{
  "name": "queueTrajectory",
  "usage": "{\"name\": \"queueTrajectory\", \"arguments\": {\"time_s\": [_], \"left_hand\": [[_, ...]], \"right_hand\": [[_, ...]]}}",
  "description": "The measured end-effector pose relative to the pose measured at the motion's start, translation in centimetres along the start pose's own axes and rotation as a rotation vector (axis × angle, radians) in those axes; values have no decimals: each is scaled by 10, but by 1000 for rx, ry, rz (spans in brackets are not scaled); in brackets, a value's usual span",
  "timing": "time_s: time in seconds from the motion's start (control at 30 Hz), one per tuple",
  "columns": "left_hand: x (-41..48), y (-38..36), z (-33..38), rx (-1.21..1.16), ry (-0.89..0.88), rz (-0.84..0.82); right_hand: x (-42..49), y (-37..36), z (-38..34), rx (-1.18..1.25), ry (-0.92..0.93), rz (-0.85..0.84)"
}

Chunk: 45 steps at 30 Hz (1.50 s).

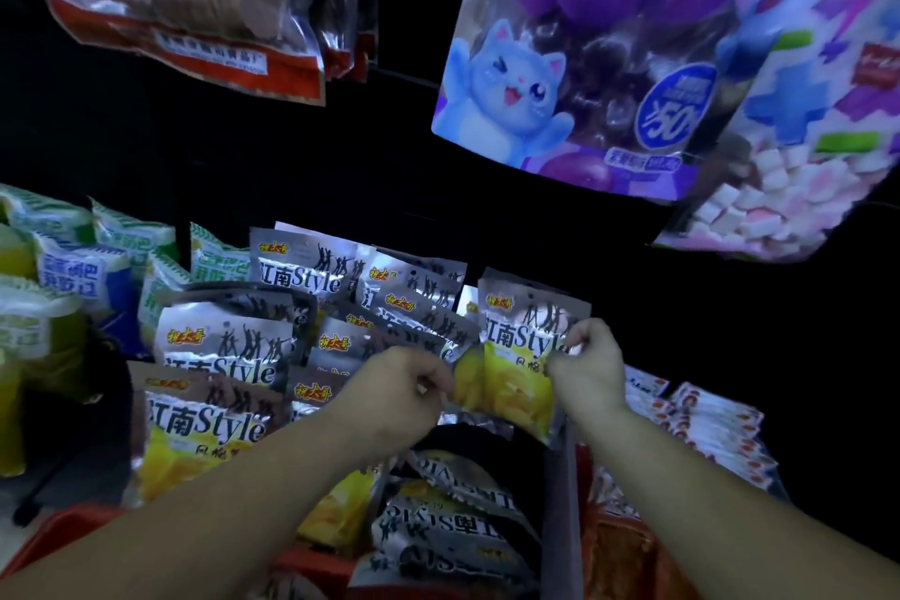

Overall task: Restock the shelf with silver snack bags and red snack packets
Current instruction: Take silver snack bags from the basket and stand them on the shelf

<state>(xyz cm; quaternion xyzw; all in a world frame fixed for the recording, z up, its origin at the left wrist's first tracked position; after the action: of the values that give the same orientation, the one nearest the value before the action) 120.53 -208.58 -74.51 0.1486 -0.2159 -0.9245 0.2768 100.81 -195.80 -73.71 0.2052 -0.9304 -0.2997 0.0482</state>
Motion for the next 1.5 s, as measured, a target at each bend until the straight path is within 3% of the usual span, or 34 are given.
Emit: {"name": "queueTrajectory", "arguments": {"time_s": [0.1, 0.23, 0.37, 0.47, 0.63, 0.77, 0.87, 0.97, 1.07, 1.2, 1.4, 1.5], "left_hand": [[-20, 12, 23, -33, -36, 40], [-57, 21, 56, -380, -38, 30], [-94, 26, 81, -629, -22, 59], [-118, 38, 95, -692, 22, 142], [-153, 56, 121, -829, -37, 18], [-173, 60, 144, -830, -108, 19], [-180, 55, 153, -765, -184, 186], [-180, 42, 156, -767, -225, 225], [-184, 41, 152, -697, -206, 192], [-187, 58, 138, -645, -196, 351], [-201, 76, 136, -777, -186, 498], [-206, 84, 138, -804, -183, 485]], "right_hand": [[-22, 30, -28, 110, -21, -9], [-78, 51, -69, 86, 15, -198], [-129, 64, -104, 252, -186, -330], [-152, 80, -119, 429, -280, -326], [-181, 106, -137, 614, -319, -362], [-200, 109, -135, 660, -203, -410], [-212, 113, -137, 619, -66, -475], [-207, 123, -134, 554, 31, -418], [-208, 128, -134, 481, 136, -407], [-207, 122, -139, 454, 225, -451], [-201, 116, -136, 399, 281, -220], [-204, 111, -141, 412, 309, -240]]}}
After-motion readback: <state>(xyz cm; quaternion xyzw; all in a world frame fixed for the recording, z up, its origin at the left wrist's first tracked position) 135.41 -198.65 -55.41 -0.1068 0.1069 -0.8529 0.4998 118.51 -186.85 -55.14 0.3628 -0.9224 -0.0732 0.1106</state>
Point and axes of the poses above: each hand's wrist, its own x-axis towards the middle knuckle, its own y-axis out of the back of the hand, z = x × y, the point moved 5 cm from there along x, towards the middle knuckle, and after that the axes turned 4 degrees about -x, right-handed, at the moved point
